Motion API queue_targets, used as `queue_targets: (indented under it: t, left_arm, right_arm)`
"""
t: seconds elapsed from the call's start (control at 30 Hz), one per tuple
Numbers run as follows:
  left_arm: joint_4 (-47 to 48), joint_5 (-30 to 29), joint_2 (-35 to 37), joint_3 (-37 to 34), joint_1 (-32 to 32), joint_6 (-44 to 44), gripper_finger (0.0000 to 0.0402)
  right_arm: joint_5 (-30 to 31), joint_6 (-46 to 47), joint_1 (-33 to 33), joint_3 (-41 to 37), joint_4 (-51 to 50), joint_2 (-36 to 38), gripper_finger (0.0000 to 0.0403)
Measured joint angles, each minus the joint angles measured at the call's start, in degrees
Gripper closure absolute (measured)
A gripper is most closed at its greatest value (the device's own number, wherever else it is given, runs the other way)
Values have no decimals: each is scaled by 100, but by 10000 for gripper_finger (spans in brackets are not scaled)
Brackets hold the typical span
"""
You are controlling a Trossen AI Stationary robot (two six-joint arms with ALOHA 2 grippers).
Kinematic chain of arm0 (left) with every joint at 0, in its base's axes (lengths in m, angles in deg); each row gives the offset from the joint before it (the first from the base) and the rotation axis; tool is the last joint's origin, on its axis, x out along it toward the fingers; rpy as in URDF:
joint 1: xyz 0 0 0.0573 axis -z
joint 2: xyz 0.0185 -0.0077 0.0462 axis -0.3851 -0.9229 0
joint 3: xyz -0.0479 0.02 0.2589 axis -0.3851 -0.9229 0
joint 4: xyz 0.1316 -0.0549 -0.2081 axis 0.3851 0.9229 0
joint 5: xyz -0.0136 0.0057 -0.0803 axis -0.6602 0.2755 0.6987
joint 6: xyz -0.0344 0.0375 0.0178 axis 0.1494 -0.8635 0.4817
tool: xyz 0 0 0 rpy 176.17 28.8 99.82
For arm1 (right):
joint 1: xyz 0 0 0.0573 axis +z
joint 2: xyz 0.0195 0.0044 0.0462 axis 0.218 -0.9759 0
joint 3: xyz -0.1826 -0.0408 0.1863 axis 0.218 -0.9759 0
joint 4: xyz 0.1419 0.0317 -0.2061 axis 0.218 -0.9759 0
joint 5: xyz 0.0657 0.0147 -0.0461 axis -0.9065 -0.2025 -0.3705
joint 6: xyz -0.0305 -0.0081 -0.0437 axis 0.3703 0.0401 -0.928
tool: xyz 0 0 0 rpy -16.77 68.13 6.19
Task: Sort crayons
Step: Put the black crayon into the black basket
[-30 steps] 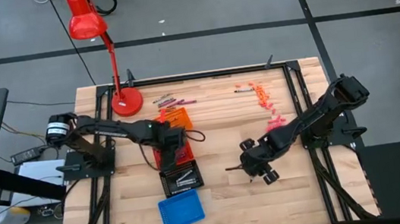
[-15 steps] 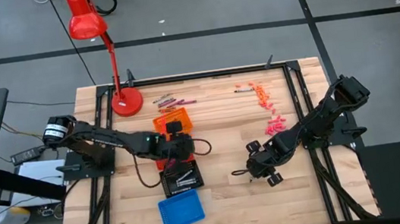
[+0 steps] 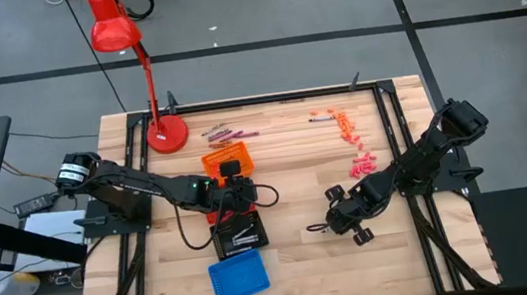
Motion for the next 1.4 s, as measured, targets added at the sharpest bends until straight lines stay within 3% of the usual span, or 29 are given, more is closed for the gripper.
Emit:
queue_targets:
  t: [0.2, 0.47, 0.7, 0.87, 1.03, 1.27, 1.4]
  left_arm:
    - [-424, 0, 0, -54, -4, -49, 240]
    - [-2713, 20, -7, -968, 115, -618, 240]
    - [-3960, 319, -7, -1410, 129, -741, 240]
    - [-4000, 326, -7, -1473, 129, -711, 240]
    - [-3905, 326, -7, -1473, 129, -660, 240]
    - [-4202, 332, -7, -1473, 17, -782, 239]
    - [-4195, 329, -11, -1473, -43, -785, 239]
  right_arm:
    - [667, 101, -18, 178, -221, -17, 375]
    - [931, 378, -240, 327, -116, -17, 380]
    - [992, 76, -599, 83, 1550, 217, 397]
    - [858, 7, -912, -158, 2041, 575, 395]
    - [-50, 562, -804, -191, 1819, 678, 363]
    - [1114, 886, -173, -194, 1725, 211, 313]
    - [1248, 1238, -128, -220, 1730, 81, 288]
